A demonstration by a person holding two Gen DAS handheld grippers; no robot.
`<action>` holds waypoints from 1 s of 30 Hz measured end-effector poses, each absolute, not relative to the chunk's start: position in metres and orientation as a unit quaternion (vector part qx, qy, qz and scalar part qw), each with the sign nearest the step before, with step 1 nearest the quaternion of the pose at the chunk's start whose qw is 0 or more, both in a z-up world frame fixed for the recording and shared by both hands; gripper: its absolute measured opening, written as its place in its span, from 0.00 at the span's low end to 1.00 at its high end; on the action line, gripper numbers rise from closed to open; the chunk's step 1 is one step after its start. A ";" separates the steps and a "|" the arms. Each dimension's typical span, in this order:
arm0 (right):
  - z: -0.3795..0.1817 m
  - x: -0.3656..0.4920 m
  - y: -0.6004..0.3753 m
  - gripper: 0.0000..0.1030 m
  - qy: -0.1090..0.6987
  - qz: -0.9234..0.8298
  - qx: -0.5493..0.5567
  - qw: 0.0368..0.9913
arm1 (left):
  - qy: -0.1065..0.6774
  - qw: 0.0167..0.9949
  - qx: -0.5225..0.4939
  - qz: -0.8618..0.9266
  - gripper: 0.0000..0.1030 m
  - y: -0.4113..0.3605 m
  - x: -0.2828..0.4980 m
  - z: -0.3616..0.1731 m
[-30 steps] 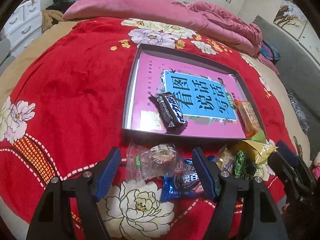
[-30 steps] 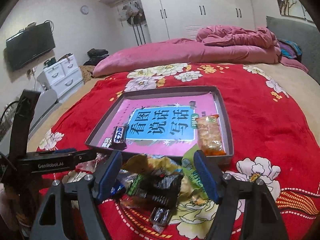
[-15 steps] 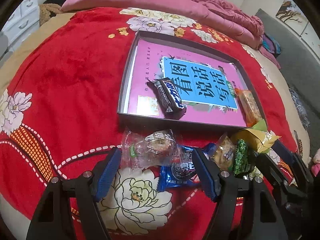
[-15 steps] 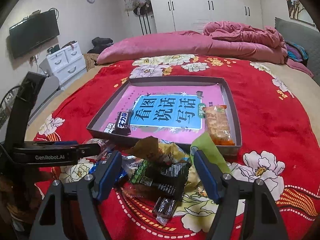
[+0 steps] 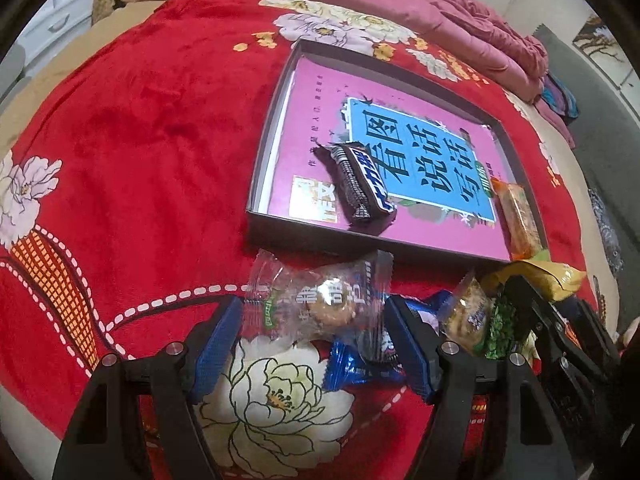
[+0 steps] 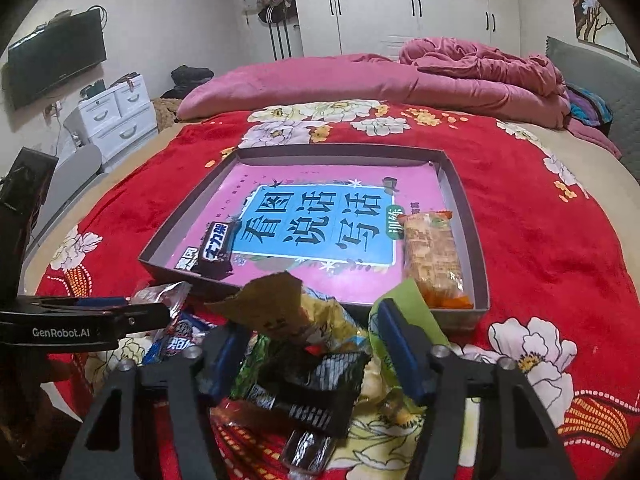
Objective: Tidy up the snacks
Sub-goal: 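Move the left tool to the clear pastry bag while the right tool grasps a yellow-wrapped snack, then lift the clear pastry bag with the left tool while the right tool carries the yellow snack toward the tray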
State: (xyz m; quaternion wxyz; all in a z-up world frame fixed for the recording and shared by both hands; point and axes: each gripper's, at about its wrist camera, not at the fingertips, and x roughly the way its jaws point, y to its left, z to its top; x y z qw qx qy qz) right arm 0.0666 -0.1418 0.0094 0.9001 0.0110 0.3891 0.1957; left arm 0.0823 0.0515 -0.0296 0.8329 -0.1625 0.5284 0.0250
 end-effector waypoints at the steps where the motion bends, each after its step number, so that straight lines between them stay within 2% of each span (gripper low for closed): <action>1: 0.008 0.069 -0.142 0.47 0.392 0.199 0.014 0.898 | 0.529 0.833 -0.163 0.026 0.73 0.052 0.083 -0.030; 2: 0.006 0.070 -0.142 0.45 0.394 0.202 0.016 0.897 | 0.529 0.832 -0.163 0.028 0.73 0.051 0.084 -0.031; 4: 0.004 0.073 -0.142 0.31 0.397 0.203 0.015 0.895 | 0.530 0.832 -0.161 0.031 0.73 0.050 0.085 -0.032; 7: 0.003 0.073 -0.145 0.21 0.395 0.199 0.016 0.897 | 0.532 0.830 -0.163 0.036 0.73 0.051 0.087 -0.034; 14: 0.015 0.070 -0.157 0.20 0.369 0.204 0.046 0.906 | 0.531 0.827 -0.181 0.034 0.72 0.054 0.089 -0.038; 19: 0.024 0.065 -0.160 0.20 0.350 0.211 0.057 0.911 | 0.527 0.832 -0.170 0.030 0.55 0.051 0.089 -0.034; 24: 0.028 0.064 -0.161 0.20 0.344 0.215 0.063 0.912 | 0.521 0.839 -0.153 0.026 0.47 0.046 0.087 -0.028; 25: 0.028 0.064 -0.161 0.20 0.343 0.215 0.064 0.912 | 0.517 0.841 -0.156 0.021 0.39 0.047 0.086 -0.026; 30: 0.030 0.062 -0.163 0.20 0.341 0.216 0.070 0.912 | 0.513 0.845 -0.149 0.016 0.36 0.046 0.084 -0.022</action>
